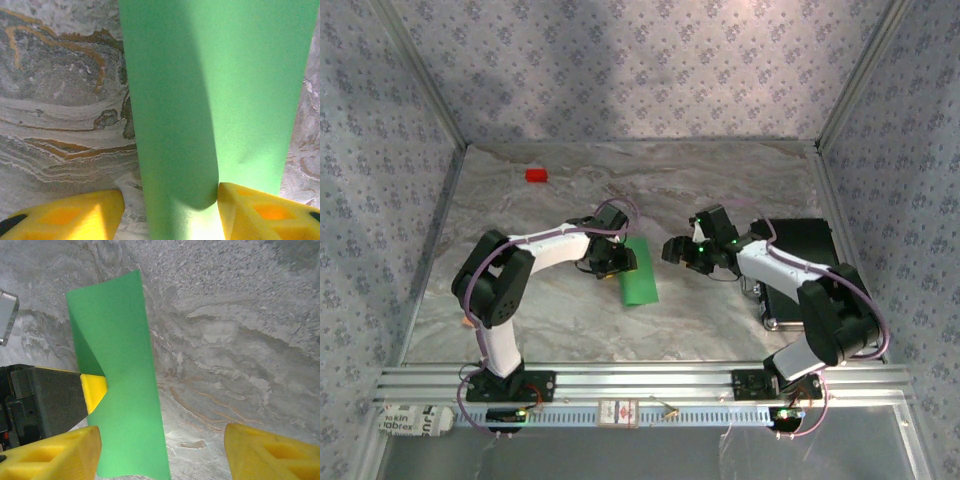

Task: Fold a paper plane with a square sheet of paper (pick it up from the middle)
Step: First fold the square sheet of paper in half at the center of the table, then hold the square sheet of paper at the center of the table.

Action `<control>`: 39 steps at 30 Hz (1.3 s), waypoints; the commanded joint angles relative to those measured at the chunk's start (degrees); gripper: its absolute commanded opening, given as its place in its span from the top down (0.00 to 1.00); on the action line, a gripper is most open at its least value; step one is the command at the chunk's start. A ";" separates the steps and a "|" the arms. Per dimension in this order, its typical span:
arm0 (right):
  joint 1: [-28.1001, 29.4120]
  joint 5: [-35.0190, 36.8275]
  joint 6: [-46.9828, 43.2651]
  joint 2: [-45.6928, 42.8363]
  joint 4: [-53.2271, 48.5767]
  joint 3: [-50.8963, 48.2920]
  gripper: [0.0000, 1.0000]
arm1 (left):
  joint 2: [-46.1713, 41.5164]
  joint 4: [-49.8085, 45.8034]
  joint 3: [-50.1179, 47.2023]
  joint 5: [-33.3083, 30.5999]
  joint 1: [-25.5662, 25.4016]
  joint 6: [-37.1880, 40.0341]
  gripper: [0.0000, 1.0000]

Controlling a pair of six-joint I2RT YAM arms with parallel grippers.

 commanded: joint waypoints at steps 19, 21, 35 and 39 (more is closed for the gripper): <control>1.12 -0.13 -1.07 2.01 -0.10 2.04 0.33 | 8.04 1.03 -2.07 -1.84 -0.28 1.26 0.41; 1.13 -0.12 -1.08 2.09 -0.05 2.07 0.33 | 8.13 1.03 -2.09 -1.82 -0.33 1.38 0.41; 2.17 -4.64 -1.91 5.73 1.60 4.01 0.61 | 8.66 1.33 -2.78 -1.89 -0.57 1.59 0.41; 2.72 -6.31 -2.14 7.75 2.06 5.13 0.72 | 8.79 1.55 -2.99 -1.86 -0.58 1.50 0.41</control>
